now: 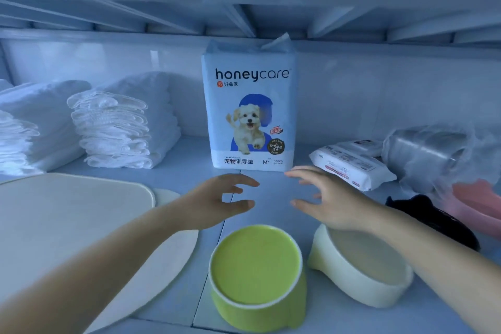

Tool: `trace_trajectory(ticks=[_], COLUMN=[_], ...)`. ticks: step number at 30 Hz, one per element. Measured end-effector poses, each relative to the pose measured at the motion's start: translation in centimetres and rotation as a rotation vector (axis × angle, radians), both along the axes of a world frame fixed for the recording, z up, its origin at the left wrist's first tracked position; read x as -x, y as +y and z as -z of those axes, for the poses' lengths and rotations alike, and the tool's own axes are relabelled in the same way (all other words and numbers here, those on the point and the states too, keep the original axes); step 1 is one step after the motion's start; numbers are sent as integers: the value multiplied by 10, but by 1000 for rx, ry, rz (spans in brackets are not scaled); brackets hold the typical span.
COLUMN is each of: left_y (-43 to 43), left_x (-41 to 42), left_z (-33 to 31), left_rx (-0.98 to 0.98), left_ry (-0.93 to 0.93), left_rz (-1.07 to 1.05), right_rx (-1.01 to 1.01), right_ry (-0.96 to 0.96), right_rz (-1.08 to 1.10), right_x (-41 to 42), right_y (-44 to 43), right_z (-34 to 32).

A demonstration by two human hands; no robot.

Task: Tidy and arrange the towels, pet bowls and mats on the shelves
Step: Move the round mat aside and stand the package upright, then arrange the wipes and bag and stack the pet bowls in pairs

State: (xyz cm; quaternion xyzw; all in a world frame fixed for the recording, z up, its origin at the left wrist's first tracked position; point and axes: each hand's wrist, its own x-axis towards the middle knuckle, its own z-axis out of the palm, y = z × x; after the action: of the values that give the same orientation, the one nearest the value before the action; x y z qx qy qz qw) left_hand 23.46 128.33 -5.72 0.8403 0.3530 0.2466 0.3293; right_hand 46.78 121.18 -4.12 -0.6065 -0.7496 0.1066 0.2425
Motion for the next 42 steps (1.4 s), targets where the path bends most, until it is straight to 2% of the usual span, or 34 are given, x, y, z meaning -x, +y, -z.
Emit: trace_trajectory(ticks=[5, 10, 18, 24, 27, 30, 42], left_y=[-45, -82, -126, -120, -111, -108, -101], left_x=[6, 17, 27, 26, 25, 24, 6], left_z=[1, 4, 31, 36, 39, 42, 44], left_rx=[-83, -111, -169, -212, -298, -409, -389], left_ry=[106, 128, 154, 132, 118, 147, 218], left_rz=[-33, -126, -161, -145, -227, -341, -264], right_rx=[5, 12, 44, 9, -27, -42, 9], right_ry=[14, -31, -227, -234, -284, -255, -273], right_rz=[-124, -237, -392, -348, -283, -245, -149], right_x=[6, 16, 24, 23, 27, 25, 21], right_y=[-28, -48, -66, -68, -61, -54, -41], right_z=[2, 4, 17, 20, 21, 19, 16])
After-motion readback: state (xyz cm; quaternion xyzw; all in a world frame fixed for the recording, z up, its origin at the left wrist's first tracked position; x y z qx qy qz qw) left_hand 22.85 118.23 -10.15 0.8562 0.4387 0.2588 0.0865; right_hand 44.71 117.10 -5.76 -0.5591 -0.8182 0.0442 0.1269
